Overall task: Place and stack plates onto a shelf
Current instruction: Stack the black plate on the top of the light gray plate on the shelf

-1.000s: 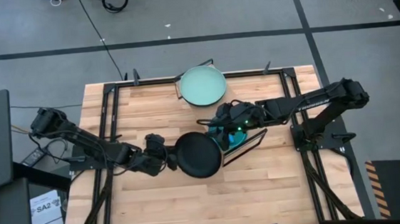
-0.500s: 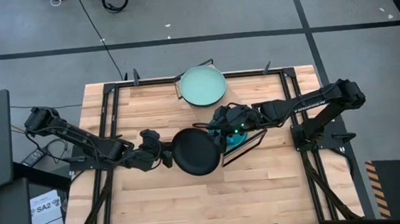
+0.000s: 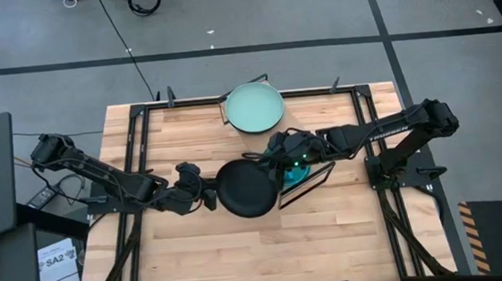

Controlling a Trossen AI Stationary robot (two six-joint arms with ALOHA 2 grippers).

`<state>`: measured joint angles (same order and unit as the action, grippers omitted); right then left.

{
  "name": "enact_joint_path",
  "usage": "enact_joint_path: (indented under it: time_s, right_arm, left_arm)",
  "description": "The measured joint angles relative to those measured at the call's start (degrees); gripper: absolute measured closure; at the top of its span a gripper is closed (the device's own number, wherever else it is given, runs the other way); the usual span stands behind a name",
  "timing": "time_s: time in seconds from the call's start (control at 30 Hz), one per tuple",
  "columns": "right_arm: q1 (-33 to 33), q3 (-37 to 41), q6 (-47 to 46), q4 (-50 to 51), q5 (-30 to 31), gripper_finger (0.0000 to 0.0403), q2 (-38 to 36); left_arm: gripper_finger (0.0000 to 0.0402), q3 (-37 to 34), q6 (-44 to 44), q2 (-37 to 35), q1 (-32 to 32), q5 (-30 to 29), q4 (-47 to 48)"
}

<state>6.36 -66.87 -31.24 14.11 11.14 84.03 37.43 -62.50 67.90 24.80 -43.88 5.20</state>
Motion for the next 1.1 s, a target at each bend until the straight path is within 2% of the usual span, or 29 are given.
enact_joint_path:
  time_s: [0.3,0.5,0.73,1.1]
  right_arm:
    - [-0.1,0.0,0.2,0.1,0.5,0.0347,0.0]
    - [0.0,0.0,0.2,0.0,1.0,0.0351,0.0]
    - [0.0,0.0,0.2,0.0,1.0,0.0352,0.0]
    - [0.0,0.0,0.1,1.2,1.3,0.0366,0.0]
  left_arm:
    - [0.0344,0.1,0.1,0.0,0.0,1.5,-3.2]
    - [0.0342,0.1,0.4,0.0,0.0,4.8,-5.0]
    - [0.0338,0.1,1.1,0.0,0.0,6.1,-5.1]
    - [0.0257,0.1,6.0,-0.1,0.0,6.5,-6.6]
